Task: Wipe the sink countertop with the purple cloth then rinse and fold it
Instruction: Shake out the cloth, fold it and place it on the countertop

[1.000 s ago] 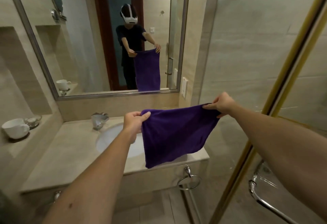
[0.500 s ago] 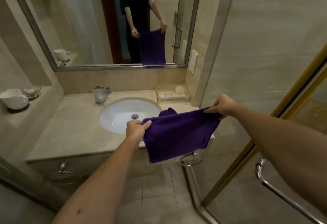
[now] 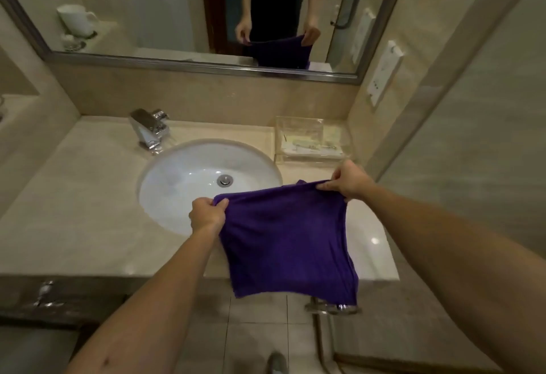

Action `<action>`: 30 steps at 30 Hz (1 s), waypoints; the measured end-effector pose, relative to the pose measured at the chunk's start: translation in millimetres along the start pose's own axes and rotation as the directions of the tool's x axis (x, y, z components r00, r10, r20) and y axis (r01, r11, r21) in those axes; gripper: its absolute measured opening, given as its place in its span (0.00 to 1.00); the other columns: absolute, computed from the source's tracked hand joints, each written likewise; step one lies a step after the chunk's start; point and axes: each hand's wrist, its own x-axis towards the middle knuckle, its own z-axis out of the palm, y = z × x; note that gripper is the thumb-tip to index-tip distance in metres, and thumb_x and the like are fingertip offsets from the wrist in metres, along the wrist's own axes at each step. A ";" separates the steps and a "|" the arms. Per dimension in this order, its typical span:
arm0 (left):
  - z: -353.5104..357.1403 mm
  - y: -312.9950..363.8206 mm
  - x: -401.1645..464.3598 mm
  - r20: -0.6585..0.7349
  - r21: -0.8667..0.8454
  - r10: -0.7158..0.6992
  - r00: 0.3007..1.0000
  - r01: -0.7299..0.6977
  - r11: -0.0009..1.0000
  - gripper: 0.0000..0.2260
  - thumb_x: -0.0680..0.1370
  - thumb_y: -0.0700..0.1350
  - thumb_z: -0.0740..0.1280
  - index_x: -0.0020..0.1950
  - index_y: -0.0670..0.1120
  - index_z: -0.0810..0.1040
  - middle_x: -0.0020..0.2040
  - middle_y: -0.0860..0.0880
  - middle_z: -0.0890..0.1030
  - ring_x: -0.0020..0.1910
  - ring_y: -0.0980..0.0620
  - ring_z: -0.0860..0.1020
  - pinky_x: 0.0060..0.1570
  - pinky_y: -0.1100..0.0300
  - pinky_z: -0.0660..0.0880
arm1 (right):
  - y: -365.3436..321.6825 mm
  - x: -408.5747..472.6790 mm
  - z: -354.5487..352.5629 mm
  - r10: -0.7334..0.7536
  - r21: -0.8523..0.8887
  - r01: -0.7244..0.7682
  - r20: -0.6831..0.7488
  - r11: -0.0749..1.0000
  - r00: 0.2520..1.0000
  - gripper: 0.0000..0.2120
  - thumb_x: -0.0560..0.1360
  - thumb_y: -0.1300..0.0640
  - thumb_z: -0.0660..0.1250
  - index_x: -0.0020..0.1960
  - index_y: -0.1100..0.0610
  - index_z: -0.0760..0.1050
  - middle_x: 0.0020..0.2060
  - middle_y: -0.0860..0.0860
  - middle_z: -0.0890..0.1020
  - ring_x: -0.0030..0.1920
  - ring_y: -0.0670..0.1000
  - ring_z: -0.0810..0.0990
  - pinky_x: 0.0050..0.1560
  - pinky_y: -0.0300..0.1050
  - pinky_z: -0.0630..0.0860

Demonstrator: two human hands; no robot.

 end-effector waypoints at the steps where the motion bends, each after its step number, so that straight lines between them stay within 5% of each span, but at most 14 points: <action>1: 9.2 -1.3 17.6 -0.010 0.004 -0.017 1.000 0.017 1.000 0.12 0.78 0.46 0.72 0.39 0.41 0.76 0.37 0.45 0.78 0.38 0.43 0.75 0.48 0.46 0.78 | -1.1 20.7 7.9 -0.014 -0.018 0.014 0.013 1.000 1.000 0.19 0.71 0.46 0.79 0.37 0.61 0.80 0.34 0.58 0.83 0.33 0.58 0.83 0.35 0.49 0.81; 8: 67.6 -26.5 93.2 0.029 0.035 -0.111 0.993 0.110 0.993 0.12 0.79 0.45 0.72 0.38 0.47 0.73 0.38 0.49 0.76 0.47 0.43 0.77 0.53 0.50 0.77 | 6.2 117.1 71.6 -0.102 -0.102 0.114 0.123 0.988 0.987 0.15 0.72 0.44 0.77 0.40 0.54 0.81 0.38 0.51 0.82 0.35 0.51 0.79 0.39 0.49 0.78; 13: 90.7 -40.9 112.5 0.081 0.023 -0.188 0.979 0.186 0.982 0.12 0.79 0.44 0.71 0.37 0.45 0.73 0.39 0.47 0.77 0.46 0.43 0.77 0.53 0.49 0.77 | 10.5 138.0 88.9 -0.155 -0.165 0.176 0.131 0.971 0.979 0.10 0.73 0.45 0.76 0.41 0.51 0.83 0.45 0.47 0.82 0.48 0.51 0.81 0.46 0.49 0.77; 17: 103.4 -41.7 123.6 0.189 -0.103 -0.228 0.955 0.251 0.963 0.07 0.78 0.45 0.71 0.46 0.44 0.76 0.49 0.41 0.82 0.48 0.42 0.80 0.53 0.46 0.80 | 18.5 146.4 78.1 -0.085 -0.203 0.107 0.115 0.973 0.990 0.11 0.74 0.44 0.75 0.48 0.51 0.84 0.46 0.49 0.82 0.47 0.52 0.80 0.43 0.47 0.72; 20: 114.2 -35.6 128.7 0.237 -0.210 -0.203 0.950 0.254 0.944 0.07 0.80 0.44 0.69 0.54 0.42 0.77 0.47 0.44 0.81 0.44 0.47 0.78 0.46 0.53 0.79 | 26.3 154.8 64.9 -0.070 -0.236 0.085 0.070 0.968 0.995 0.11 0.74 0.44 0.75 0.48 0.52 0.84 0.44 0.50 0.82 0.48 0.53 0.80 0.43 0.46 0.71; 24: 127.2 -39.9 133.6 0.322 -0.138 -0.220 0.921 0.276 0.951 0.06 0.81 0.44 0.68 0.49 0.42 0.76 0.48 0.43 0.81 0.45 0.46 0.79 0.50 0.51 0.79 | 39.6 162.3 47.3 -0.022 -0.243 0.024 0.014 0.970 1.000 0.13 0.72 0.46 0.78 0.45 0.56 0.85 0.35 0.51 0.82 0.39 0.55 0.83 0.41 0.47 0.76; 30: 146.3 -48.8 139.3 0.457 -0.012 -0.264 0.849 0.302 0.953 0.10 0.82 0.47 0.65 0.56 0.41 0.76 0.55 0.42 0.82 0.53 0.44 0.81 0.57 0.48 0.78 | 47.3 166.4 43.5 0.007 -0.214 -0.004 0.016 0.977 1.000 0.15 0.70 0.48 0.80 0.39 0.61 0.83 0.30 0.58 0.84 0.26 0.56 0.84 0.40 0.54 0.85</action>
